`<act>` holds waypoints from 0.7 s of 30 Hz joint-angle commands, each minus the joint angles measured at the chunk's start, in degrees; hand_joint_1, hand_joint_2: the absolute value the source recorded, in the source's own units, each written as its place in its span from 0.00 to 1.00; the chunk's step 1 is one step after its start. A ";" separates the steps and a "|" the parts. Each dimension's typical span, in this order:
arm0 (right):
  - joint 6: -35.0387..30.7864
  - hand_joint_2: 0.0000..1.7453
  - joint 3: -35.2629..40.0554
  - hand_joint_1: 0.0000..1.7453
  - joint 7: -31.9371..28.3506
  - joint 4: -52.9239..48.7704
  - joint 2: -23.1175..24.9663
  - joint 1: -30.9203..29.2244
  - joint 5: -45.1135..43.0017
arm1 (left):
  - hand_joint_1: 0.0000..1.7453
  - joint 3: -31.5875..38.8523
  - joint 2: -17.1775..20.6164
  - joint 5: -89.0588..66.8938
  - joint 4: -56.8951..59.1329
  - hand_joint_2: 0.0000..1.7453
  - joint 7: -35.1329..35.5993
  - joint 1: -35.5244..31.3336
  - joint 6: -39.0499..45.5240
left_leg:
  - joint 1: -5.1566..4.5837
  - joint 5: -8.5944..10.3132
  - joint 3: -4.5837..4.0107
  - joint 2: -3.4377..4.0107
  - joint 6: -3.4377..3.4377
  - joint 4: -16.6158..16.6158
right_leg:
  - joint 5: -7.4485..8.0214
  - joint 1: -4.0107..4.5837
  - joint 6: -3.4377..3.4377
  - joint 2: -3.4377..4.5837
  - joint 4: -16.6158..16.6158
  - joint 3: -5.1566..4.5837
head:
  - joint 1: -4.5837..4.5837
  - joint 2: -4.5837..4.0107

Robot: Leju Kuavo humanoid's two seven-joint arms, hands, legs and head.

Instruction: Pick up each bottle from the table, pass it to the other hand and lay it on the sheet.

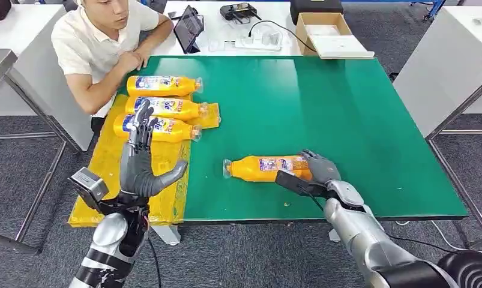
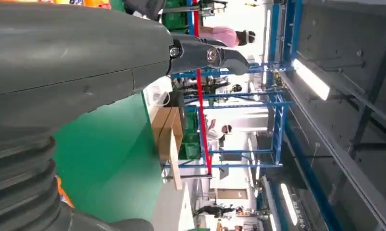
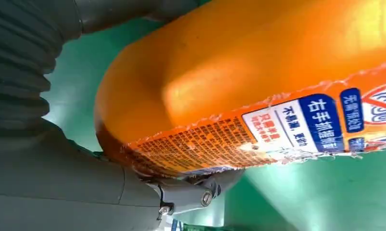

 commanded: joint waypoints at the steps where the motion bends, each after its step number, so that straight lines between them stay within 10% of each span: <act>1: 5.66 1.00 2.86 1.00 -2.05 7.59 0.73 0.13 -0.58 | 0.00 -2.36 0.40 0.75 5.86 1.00 0.30 -3.97 -1.20 | 0.11 0.04 0.04 -0.15 -0.11 -0.05 | 0.00 0.13 -0.12 -0.22 -0.10 0.12 | 0.02 0.02; 13: -5.45 1.00 -10.82 1.00 -29.00 -13.06 9.45 14.31 -26.43 | 0.00 -1.02 -3.66 11.84 -5.34 1.00 2.41 9.31 2.89 | 0.14 -0.07 0.13 0.11 -0.13 -0.16 | -0.05 0.16 -0.13 0.07 -0.17 0.18 | 0.00 0.00; 21: -14.72 1.00 -5.05 1.00 -28.59 -39.02 11.27 28.97 -34.42 | 0.00 -0.20 -4.22 15.42 -14.72 1.00 0.29 17.97 16.86 | 0.18 -0.30 -0.48 -0.08 -0.22 0.03 | -0.36 0.18 -0.15 -0.05 0.12 -0.34 | 0.00 0.02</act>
